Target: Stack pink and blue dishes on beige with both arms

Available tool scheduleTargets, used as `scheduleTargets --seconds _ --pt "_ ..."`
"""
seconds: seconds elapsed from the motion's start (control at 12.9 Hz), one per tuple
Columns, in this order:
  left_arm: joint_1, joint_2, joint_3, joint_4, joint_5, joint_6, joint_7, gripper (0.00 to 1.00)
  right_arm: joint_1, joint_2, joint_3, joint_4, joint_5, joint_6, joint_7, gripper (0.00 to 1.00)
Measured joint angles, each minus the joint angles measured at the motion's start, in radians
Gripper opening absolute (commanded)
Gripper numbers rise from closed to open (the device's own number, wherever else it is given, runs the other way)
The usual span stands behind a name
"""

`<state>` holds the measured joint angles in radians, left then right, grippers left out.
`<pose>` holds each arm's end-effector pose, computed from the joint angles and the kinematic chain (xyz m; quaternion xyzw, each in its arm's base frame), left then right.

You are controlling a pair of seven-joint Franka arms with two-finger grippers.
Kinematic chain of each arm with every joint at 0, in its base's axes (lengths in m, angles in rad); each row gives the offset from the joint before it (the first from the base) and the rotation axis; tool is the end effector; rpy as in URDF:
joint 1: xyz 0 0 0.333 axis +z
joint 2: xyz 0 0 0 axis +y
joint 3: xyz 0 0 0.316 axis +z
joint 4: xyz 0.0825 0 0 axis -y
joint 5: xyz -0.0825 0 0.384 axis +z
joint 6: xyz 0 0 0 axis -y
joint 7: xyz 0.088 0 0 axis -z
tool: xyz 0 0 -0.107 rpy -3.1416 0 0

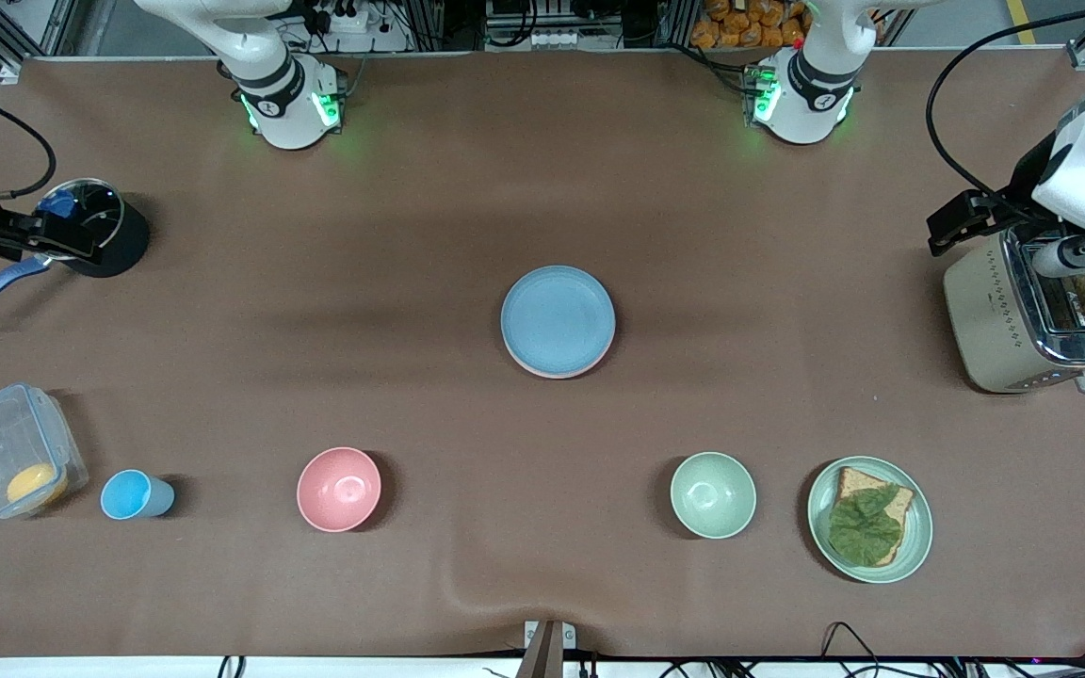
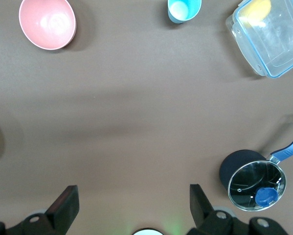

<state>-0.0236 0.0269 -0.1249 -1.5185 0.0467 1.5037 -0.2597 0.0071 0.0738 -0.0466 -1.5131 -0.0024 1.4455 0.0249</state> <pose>0.5510 -0.0761 0.6285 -0.9979 -0.0566 0.0159 0.0254 0.5625 -0.0215 0.6001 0.9970 -0.0322 -0.0706 0.0024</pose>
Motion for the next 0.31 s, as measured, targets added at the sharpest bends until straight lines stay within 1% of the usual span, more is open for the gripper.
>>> scheduleTargets --seconds 0.31 --pt "-0.002 0.000 -0.001 0.000 0.000 -0.015 0.000 1.00 0.000 0.004 -0.001 0.010 -0.003 0.012 0.005 1.00"
